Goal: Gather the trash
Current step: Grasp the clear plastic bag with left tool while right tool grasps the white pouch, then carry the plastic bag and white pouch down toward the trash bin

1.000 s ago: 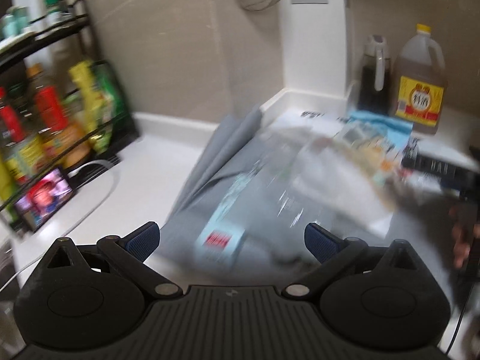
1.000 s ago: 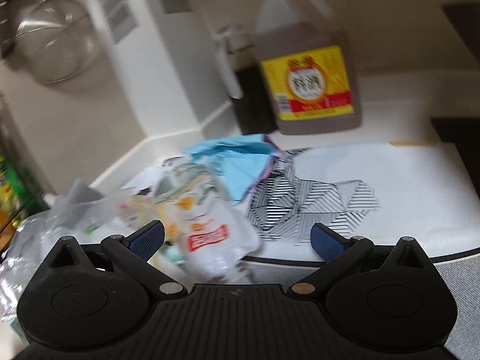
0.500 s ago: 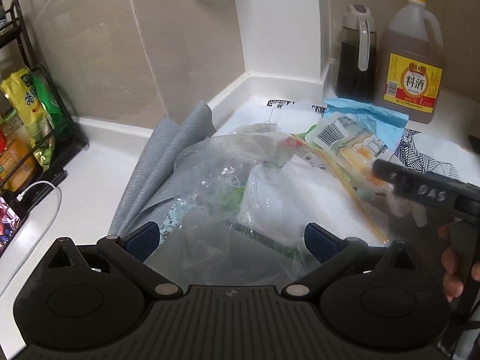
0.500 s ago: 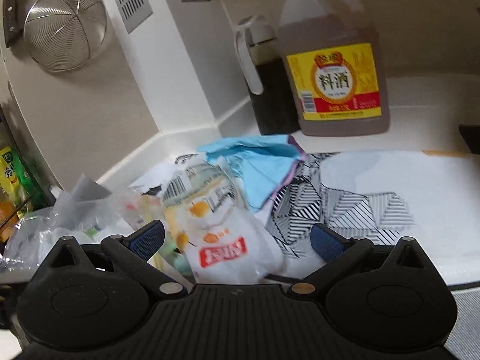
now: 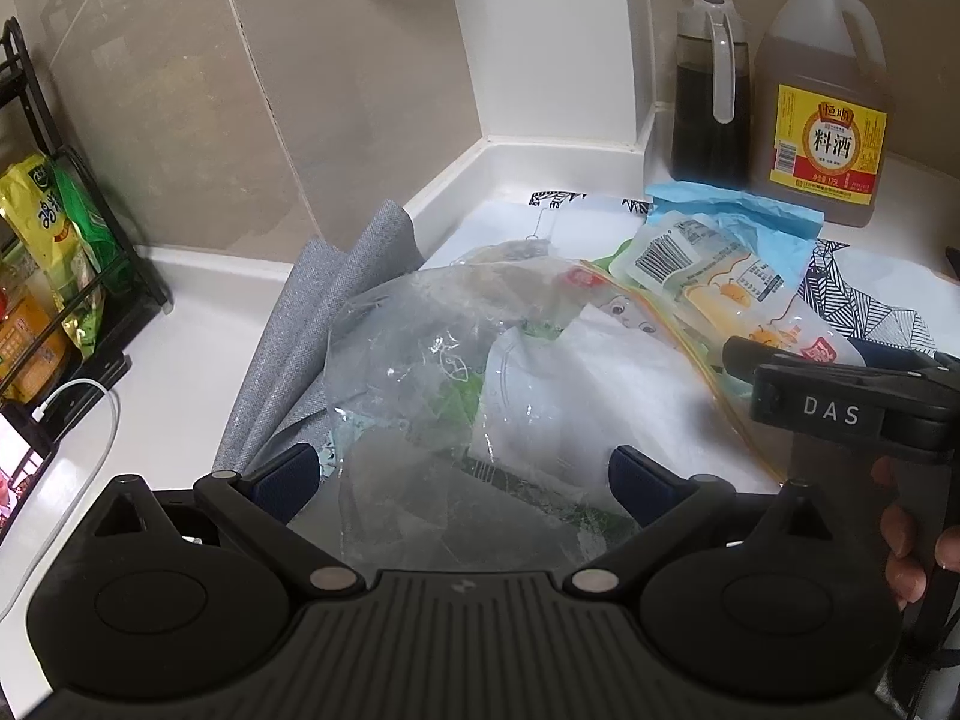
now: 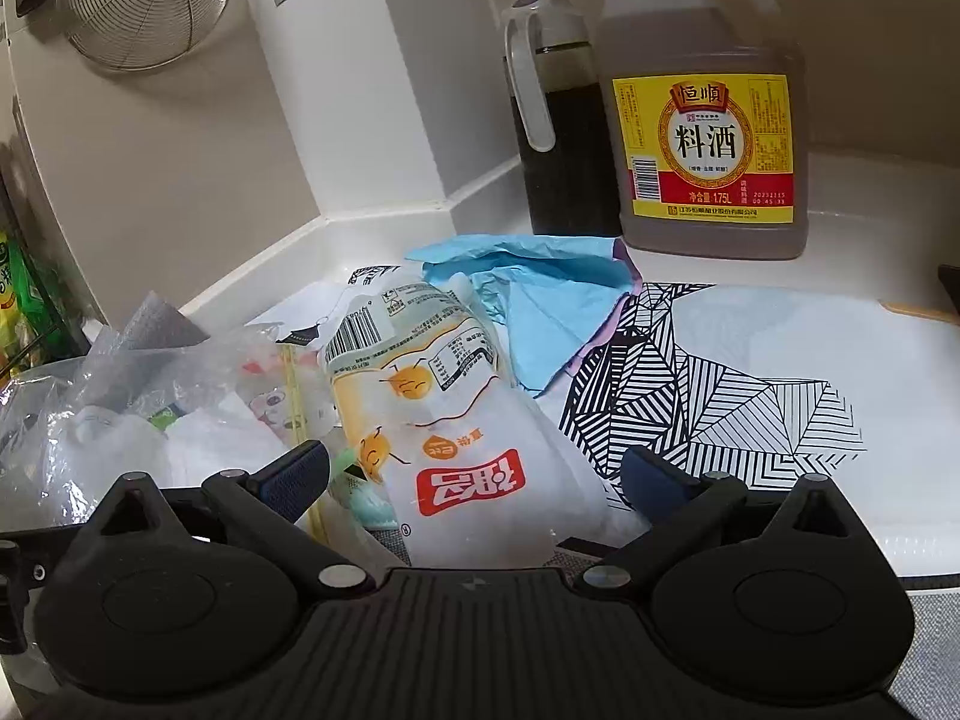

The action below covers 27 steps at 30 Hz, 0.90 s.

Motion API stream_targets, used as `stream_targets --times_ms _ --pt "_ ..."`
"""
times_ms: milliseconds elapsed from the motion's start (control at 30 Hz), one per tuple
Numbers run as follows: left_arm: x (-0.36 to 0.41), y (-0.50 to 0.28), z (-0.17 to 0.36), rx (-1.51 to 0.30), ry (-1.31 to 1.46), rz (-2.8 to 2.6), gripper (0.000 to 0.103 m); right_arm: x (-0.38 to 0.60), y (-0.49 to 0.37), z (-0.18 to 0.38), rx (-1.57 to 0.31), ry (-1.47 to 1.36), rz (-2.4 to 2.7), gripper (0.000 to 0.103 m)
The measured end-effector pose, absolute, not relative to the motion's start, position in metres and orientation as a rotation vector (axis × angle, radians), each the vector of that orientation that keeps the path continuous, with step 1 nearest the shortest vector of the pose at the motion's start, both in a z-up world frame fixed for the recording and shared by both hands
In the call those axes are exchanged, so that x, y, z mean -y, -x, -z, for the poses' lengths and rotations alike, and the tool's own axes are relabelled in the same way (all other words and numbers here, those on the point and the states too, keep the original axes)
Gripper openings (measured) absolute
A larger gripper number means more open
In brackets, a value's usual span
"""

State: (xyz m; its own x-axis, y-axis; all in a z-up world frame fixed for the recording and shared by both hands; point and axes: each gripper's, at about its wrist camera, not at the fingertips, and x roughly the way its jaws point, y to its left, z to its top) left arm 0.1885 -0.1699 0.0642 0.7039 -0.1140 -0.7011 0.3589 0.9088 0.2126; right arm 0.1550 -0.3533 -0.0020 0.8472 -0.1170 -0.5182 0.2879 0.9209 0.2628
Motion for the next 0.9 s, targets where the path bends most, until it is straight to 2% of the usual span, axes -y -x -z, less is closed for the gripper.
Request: stream_targets --times_ms 400,467,500,533,567,633,733,900 --pt "0.173 -0.191 -0.061 -0.748 -0.364 0.261 0.103 0.353 -0.155 0.002 -0.520 -0.336 0.220 0.103" --pt "0.173 -0.191 -0.064 -0.743 -0.355 0.247 0.100 0.354 -0.153 0.001 -0.509 -0.340 0.211 0.102" --pt "0.173 -0.189 -0.067 -0.734 -0.353 0.237 0.087 0.354 -0.151 0.000 -0.496 -0.345 0.201 0.086" --pt "0.172 -0.188 -0.071 -0.720 -0.355 0.224 0.069 0.355 -0.150 -0.002 -0.490 -0.348 0.195 0.073" --pt "0.170 -0.186 -0.077 -0.708 -0.348 0.221 0.063 0.354 -0.148 -0.003 -0.485 -0.344 0.195 0.071" --pt "0.162 -0.183 -0.091 -0.695 -0.289 0.239 0.032 0.352 -0.145 -0.006 -0.462 -0.316 0.209 0.064" --pt "0.148 -0.176 -0.111 -0.663 -0.220 0.257 0.021 0.349 -0.137 -0.015 -0.403 -0.293 0.220 0.061" --pt "0.128 -0.156 -0.140 -0.587 -0.179 0.266 0.015 0.359 -0.119 -0.032 -0.293 -0.333 0.242 0.060"
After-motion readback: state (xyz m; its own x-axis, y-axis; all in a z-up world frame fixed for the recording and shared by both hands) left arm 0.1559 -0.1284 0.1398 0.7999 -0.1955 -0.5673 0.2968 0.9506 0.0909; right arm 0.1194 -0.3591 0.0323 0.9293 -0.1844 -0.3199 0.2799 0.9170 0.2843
